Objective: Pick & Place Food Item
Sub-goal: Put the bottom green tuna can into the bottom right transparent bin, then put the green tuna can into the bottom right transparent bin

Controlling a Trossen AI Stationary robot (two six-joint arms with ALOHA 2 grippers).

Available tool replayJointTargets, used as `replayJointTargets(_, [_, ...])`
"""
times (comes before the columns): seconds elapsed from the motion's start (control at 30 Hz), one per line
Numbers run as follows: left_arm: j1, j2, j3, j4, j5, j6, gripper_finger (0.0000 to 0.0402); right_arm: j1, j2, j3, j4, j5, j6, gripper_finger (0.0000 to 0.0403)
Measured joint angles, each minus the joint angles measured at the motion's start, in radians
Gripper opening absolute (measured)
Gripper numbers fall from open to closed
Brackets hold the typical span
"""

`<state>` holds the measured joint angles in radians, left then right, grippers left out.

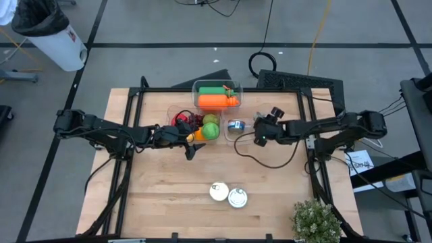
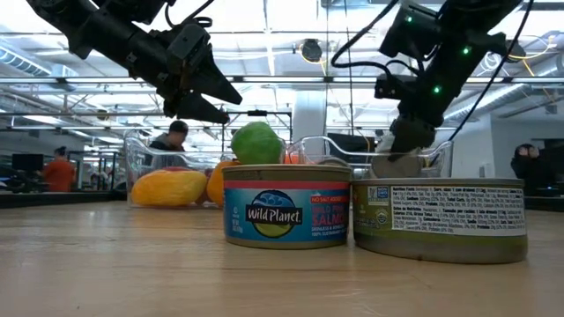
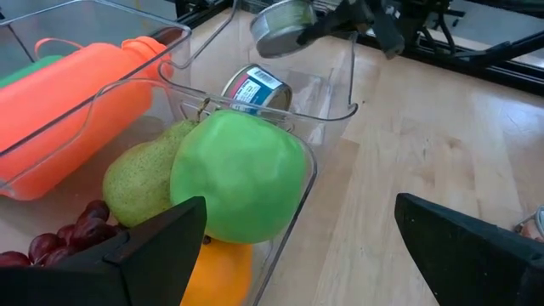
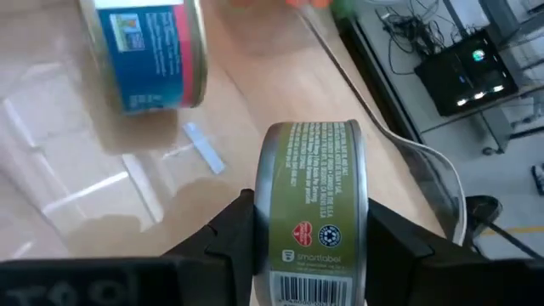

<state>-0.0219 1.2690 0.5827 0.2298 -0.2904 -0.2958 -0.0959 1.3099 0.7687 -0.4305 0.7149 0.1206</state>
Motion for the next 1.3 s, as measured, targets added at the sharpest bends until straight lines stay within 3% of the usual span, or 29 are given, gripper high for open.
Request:
replayJointTargets(0.33, [0.000, 0.000, 0.000, -0.001, 0.000, 0.000, 0.0393, -0.049, -0.001, -0.041, 0.110, -0.046, -0.063, 0.0227])
replayJointTargets(0.57, [0.000, 0.000, 0.000, -0.001, 0.000, 0.000, 0.0393, -0.042, -0.016, -0.042, 0.184, -0.169, -0.059, 0.0247])
replayJointTargets(0.77, [0.000, 0.000, 0.000, -0.001, 0.000, 0.000, 0.0392, -0.015, -0.059, -0.041, 0.274, -0.357, -0.041, 0.0237])
replayJointTargets(0.87, [0.000, 0.000, 0.000, 0.000, 0.000, 0.000, 0.0392, 0.019, -0.086, -0.042, 0.360, -0.503, 0.017, 0.0230])
replayJointTargets(1.03, [0.000, 0.000, 0.000, 0.005, 0.000, 0.000, 0.0393, 0.146, -0.086, -0.041, 0.548, -0.734, 0.158, 0.0220])
replayJointTargets(1.13, [0.000, 0.000, 0.000, 0.006, 0.000, 0.000, 0.0393, 0.288, -0.048, -0.040, 0.630, -0.706, 0.182, 0.0219])
replayJointTargets(1.3, [0.000, 0.000, 0.000, 0.006, 0.000, 0.000, 0.0393, 0.517, 0.081, 0.019, 0.624, -0.487, 0.216, 0.0219])
